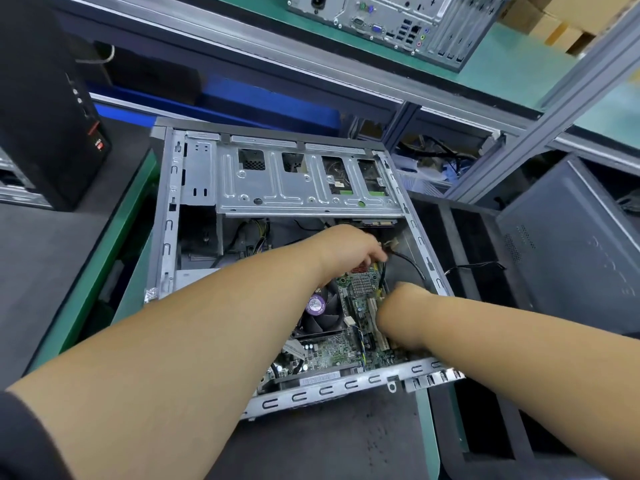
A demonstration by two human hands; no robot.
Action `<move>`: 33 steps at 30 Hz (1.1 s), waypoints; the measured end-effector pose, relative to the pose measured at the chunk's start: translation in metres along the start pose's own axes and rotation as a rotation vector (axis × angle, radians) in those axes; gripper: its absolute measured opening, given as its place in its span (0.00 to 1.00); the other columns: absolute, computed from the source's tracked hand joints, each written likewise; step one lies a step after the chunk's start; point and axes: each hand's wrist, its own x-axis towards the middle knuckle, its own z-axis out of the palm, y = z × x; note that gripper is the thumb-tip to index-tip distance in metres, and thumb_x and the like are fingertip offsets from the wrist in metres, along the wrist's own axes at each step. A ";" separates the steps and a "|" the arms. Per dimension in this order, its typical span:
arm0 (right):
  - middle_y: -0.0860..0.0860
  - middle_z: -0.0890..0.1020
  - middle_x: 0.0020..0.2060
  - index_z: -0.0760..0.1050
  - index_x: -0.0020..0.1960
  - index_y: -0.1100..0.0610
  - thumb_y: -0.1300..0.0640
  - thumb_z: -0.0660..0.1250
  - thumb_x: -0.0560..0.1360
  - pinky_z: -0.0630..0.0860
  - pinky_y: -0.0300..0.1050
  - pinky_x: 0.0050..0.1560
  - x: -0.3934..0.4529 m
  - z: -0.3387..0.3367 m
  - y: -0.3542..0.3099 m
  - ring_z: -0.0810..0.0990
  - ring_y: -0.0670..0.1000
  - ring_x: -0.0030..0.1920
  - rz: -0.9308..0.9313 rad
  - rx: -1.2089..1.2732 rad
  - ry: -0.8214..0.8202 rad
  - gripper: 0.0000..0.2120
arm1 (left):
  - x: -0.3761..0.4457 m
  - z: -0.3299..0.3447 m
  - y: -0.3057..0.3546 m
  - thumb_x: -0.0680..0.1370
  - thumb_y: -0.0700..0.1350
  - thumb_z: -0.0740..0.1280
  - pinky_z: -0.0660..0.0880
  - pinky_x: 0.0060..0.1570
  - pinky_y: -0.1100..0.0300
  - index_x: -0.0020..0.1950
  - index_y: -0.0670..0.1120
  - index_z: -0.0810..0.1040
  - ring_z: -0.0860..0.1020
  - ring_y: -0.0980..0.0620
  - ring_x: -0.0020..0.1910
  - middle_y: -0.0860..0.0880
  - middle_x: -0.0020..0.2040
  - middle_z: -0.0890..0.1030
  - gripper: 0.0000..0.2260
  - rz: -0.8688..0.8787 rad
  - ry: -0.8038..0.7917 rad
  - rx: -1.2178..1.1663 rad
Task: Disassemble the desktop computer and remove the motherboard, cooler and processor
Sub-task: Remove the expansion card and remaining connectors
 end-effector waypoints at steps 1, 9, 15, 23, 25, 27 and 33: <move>0.52 0.80 0.54 0.77 0.57 0.57 0.61 0.63 0.78 0.75 0.53 0.60 0.003 0.003 0.000 0.79 0.56 0.54 -0.005 -0.012 0.018 0.09 | 0.002 0.002 -0.002 0.78 0.40 0.62 0.73 0.50 0.56 0.61 0.41 0.79 0.78 0.45 0.52 0.45 0.55 0.81 0.13 0.013 0.041 0.174; 0.49 0.72 0.37 0.73 0.46 0.55 0.61 0.63 0.77 0.77 0.53 0.55 0.017 0.010 -0.001 0.77 0.56 0.46 -0.032 -0.100 0.074 0.02 | 0.018 -0.002 -0.015 0.77 0.43 0.60 0.74 0.46 0.53 0.46 0.45 0.78 0.75 0.46 0.44 0.42 0.50 0.81 0.08 0.064 0.111 0.606; 0.49 0.71 0.34 0.72 0.43 0.54 0.58 0.64 0.77 0.76 0.48 0.47 0.022 0.011 -0.001 0.75 0.55 0.42 -0.042 -0.092 0.046 0.04 | 0.018 -0.006 -0.014 0.78 0.42 0.61 0.75 0.51 0.53 0.52 0.41 0.81 0.75 0.48 0.47 0.41 0.56 0.81 0.11 0.055 0.125 0.662; 0.50 0.71 0.35 0.71 0.46 0.54 0.61 0.63 0.78 0.75 0.54 0.57 0.019 0.009 -0.004 0.74 0.57 0.45 -0.099 -0.128 -0.004 0.03 | 0.019 -0.013 -0.014 0.70 0.37 0.58 0.55 0.28 0.60 0.29 0.45 0.59 0.58 0.49 0.29 0.47 0.29 0.61 0.12 -0.053 0.181 0.754; 0.51 0.78 0.45 0.75 0.52 0.54 0.59 0.63 0.78 0.68 0.57 0.66 0.018 0.007 -0.003 0.77 0.57 0.53 -0.089 -0.138 -0.010 0.04 | 0.019 -0.014 -0.014 0.72 0.38 0.58 0.57 0.29 0.60 0.30 0.45 0.62 0.60 0.48 0.29 0.47 0.30 0.64 0.11 -0.077 0.188 0.769; 0.51 0.77 0.46 0.75 0.51 0.54 0.59 0.63 0.78 0.65 0.57 0.67 0.019 0.008 -0.002 0.77 0.56 0.57 -0.083 -0.132 -0.011 0.03 | 0.019 -0.014 -0.016 0.72 0.38 0.57 0.60 0.33 0.58 0.31 0.44 0.63 0.61 0.48 0.31 0.47 0.32 0.64 0.11 -0.098 0.156 0.801; 0.48 0.69 0.31 0.64 0.31 0.54 0.60 0.65 0.75 0.71 0.52 0.58 0.010 0.003 -0.003 0.67 0.52 0.33 -0.119 -0.074 0.189 0.16 | 0.020 -0.013 -0.016 0.75 0.37 0.56 0.60 0.33 0.58 0.31 0.44 0.62 0.60 0.50 0.31 0.48 0.32 0.63 0.12 -0.097 0.083 0.925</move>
